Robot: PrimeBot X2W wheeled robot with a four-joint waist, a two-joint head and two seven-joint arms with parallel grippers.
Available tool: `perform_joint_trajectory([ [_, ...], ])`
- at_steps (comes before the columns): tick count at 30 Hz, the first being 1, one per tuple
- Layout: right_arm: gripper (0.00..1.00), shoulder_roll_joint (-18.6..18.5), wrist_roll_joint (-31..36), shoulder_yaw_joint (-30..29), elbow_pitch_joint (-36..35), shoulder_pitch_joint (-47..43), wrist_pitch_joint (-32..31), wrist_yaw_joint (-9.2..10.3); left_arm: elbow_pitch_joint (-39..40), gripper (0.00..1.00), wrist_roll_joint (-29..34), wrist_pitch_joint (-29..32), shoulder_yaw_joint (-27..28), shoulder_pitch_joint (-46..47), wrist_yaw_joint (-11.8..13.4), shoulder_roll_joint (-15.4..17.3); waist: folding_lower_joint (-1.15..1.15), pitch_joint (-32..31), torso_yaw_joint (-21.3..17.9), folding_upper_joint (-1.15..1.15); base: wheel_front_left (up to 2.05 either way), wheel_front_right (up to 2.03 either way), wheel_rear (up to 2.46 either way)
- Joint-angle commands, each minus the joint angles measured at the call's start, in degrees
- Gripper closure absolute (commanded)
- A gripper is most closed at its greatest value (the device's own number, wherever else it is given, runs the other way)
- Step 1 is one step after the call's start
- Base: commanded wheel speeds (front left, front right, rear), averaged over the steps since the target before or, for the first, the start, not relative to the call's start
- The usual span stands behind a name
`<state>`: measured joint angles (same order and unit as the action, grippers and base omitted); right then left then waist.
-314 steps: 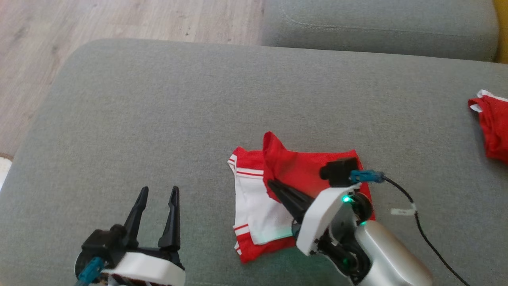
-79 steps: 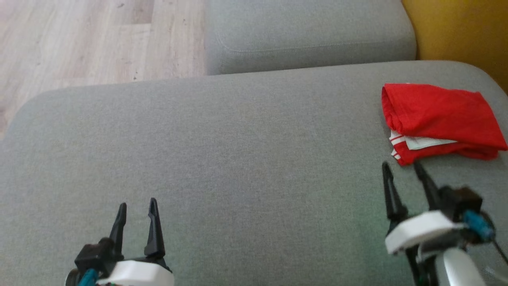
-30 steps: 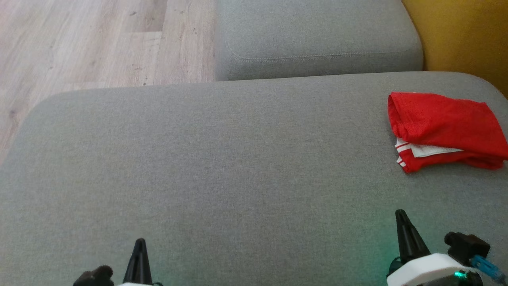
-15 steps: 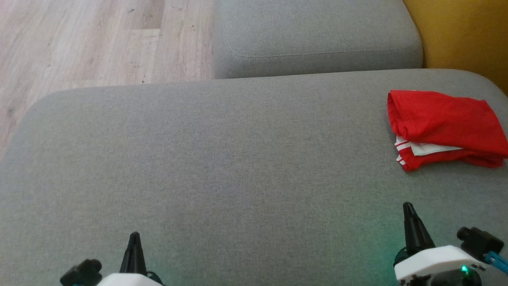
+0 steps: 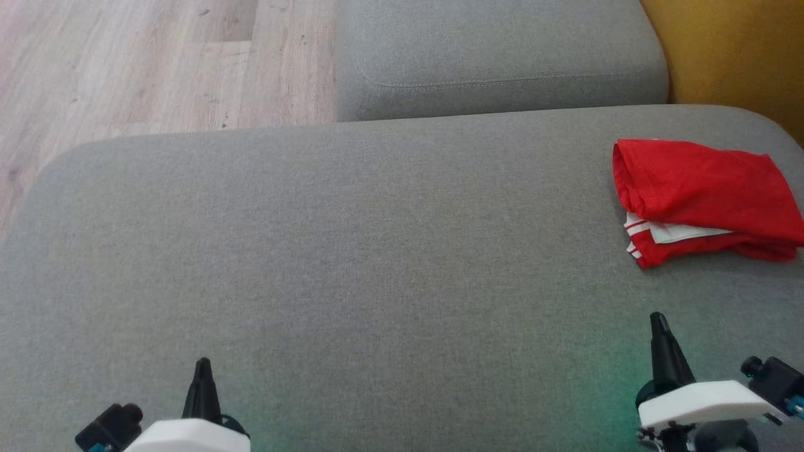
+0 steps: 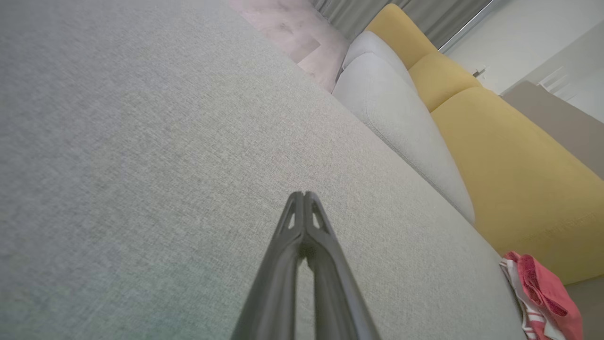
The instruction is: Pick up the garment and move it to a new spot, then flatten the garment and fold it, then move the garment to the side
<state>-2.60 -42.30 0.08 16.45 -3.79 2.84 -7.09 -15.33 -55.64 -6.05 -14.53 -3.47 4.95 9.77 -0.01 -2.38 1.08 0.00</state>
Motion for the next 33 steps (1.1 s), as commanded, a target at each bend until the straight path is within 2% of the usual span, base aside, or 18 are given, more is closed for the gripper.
perform_joint_trajectory([
  [1,1.0,-0.69,-2.08,0.06,-2.02,3.16,-0.45,-0.17,1.6,1.0,-1.47,0.45,2.13,3.06,-0.67,-0.21,0.0,0.06,-0.03,0.0,0.0,0.0,0.0],
  [33,1.0,-0.82,-22.76,-2.36,-2.22,6.02,-3.9,-0.26,1.47,1.0,-16.54,5.46,10.01,5.85,-5.68,-2.92,0.01,1.12,-0.48,0.0,0.0,0.0,0.0],
])
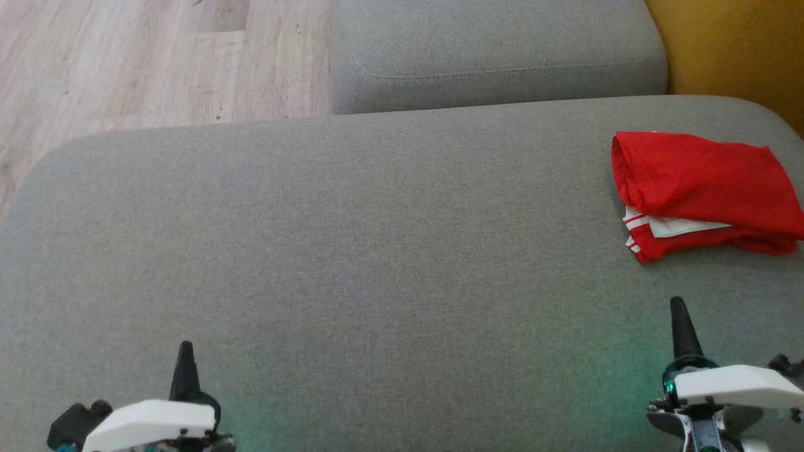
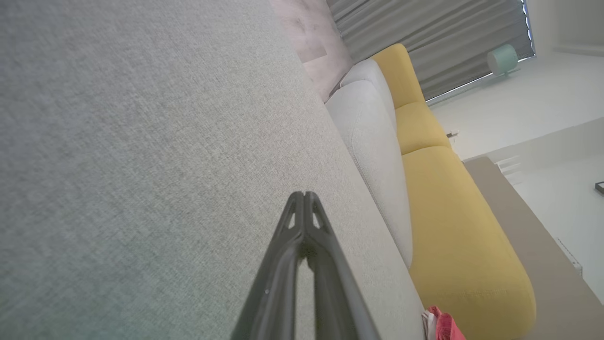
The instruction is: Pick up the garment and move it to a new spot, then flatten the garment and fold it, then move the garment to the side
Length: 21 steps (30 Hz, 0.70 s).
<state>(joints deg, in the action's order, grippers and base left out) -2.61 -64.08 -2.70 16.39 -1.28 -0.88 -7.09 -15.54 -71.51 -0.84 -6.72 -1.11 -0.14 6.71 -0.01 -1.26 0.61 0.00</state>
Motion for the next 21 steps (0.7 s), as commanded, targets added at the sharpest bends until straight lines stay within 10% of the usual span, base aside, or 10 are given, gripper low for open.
perform_joint_trajectory([
  [1,1.0,-0.81,-1.63,0.34,-2.16,3.6,-0.29,-0.27,1.67,1.0,-1.14,0.41,2.45,3.58,-0.75,0.06,0.0,0.04,-0.01,0.0,0.0,0.0,0.0],
  [21,1.0,-0.82,-14.47,-1.27,-2.27,5.39,-2.51,-0.33,1.58,1.0,-10.51,3.57,7.42,5.33,-3.88,-1.66,0.0,0.7,-0.29,0.0,0.0,0.0,0.0],
])
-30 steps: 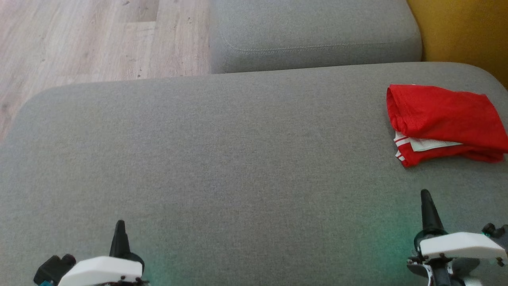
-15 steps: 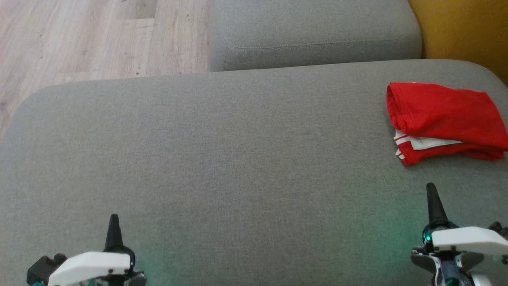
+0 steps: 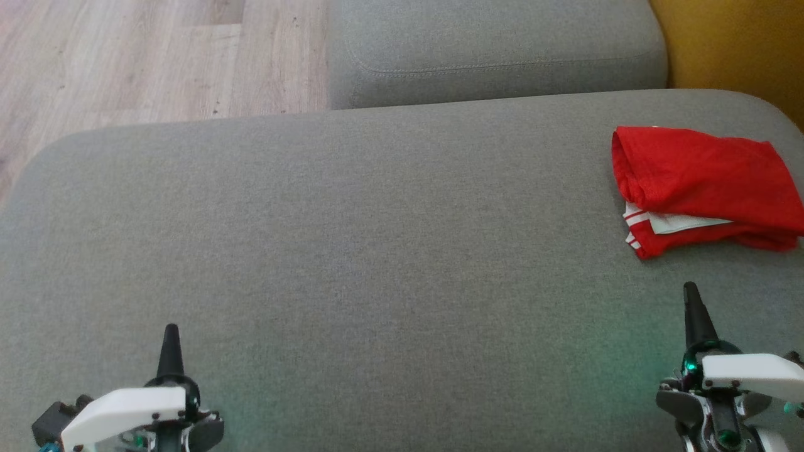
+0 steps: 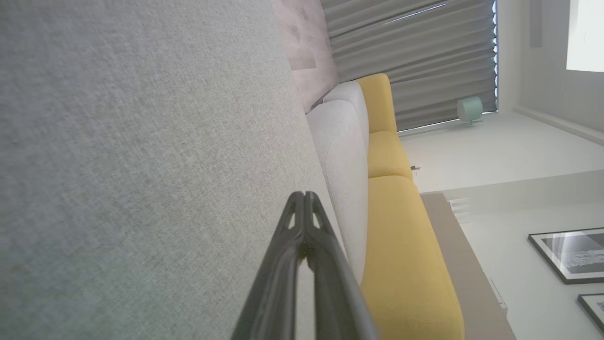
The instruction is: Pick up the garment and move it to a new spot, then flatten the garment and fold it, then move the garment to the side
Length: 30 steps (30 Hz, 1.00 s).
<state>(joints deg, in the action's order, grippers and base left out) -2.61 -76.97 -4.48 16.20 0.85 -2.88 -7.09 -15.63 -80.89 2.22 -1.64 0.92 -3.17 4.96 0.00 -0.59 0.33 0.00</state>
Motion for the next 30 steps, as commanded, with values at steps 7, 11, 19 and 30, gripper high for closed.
perform_joint_trajectory([
  [7,1.0,-0.82,-6.08,-0.07,-2.13,3.89,-1.3,-0.35,1.64,1.0,-4.41,1.62,4.09,3.92,-1.94,-0.52,0.0,0.27,-0.11,0.0,0.0,0.0,0.0],
  [11,1.0,-0.82,-8.64,-0.4,-2.15,4.25,-1.76,-0.36,1.62,1.0,-6.29,2.26,5.09,4.27,-2.57,-0.87,0.0,0.4,-0.17,0.0,0.0,0.0,0.0],
  [19,1.0,-0.81,-13.13,-0.98,-2.19,4.89,-2.55,-0.38,1.59,1.0,-9.57,3.37,6.84,4.89,-3.67,-1.48,0.0,0.63,-0.27,0.0,0.0,0.0,0.0],
  [30,1.0,-0.76,-15.74,-1.39,-2.21,5.27,-3.08,-0.4,1.57,1.0,-11.48,4.06,7.91,5.25,-4.32,-1.87,0.0,0.77,-0.33,0.0,0.0,0.0,0.0],
])
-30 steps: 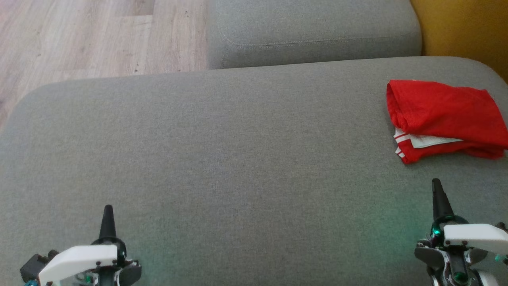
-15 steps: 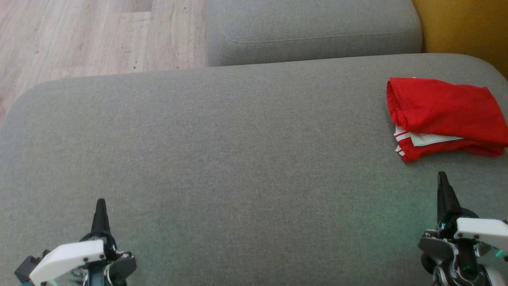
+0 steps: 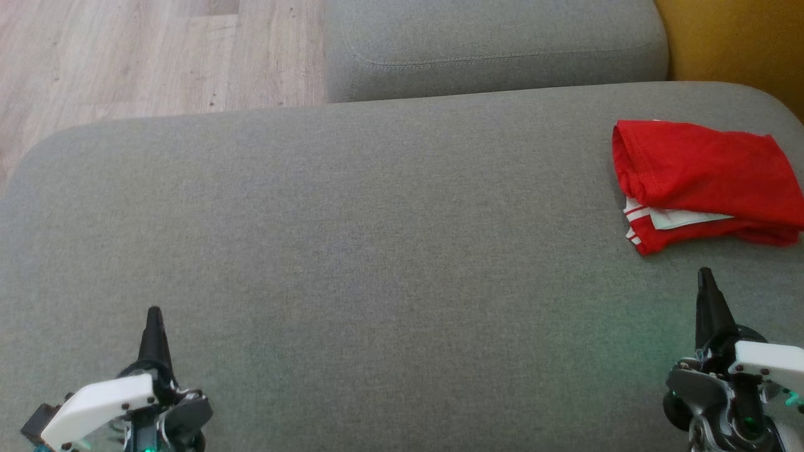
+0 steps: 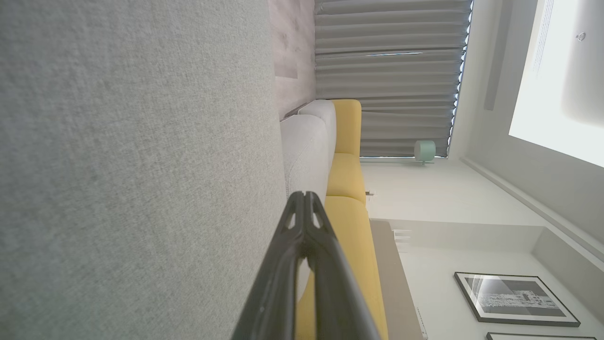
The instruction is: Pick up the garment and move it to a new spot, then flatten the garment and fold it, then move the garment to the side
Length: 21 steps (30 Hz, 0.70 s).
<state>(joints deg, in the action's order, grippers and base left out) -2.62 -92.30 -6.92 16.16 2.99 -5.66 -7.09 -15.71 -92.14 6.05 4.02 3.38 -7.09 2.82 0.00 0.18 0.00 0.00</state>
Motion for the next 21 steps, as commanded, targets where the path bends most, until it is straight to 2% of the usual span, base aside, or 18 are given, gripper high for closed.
perform_joint_trajectory([
  [1,1.0,-0.74,-0.39,1.03,-2.16,3.13,-0.31,-0.4,1.64,1.0,-0.23,0.24,2.26,2.79,-0.4,0.27,0.0,-0.01,0.0,0.0,0.0,0.0,0.0],
  [21,1.0,-0.62,-0.25,0.86,-2.15,3.15,-0.45,-0.4,1.65,1.0,-0.16,0.31,2.34,2.8,-0.4,0.22,0.0,-0.01,0.0,0.0,0.0,0.0,0.0],
])
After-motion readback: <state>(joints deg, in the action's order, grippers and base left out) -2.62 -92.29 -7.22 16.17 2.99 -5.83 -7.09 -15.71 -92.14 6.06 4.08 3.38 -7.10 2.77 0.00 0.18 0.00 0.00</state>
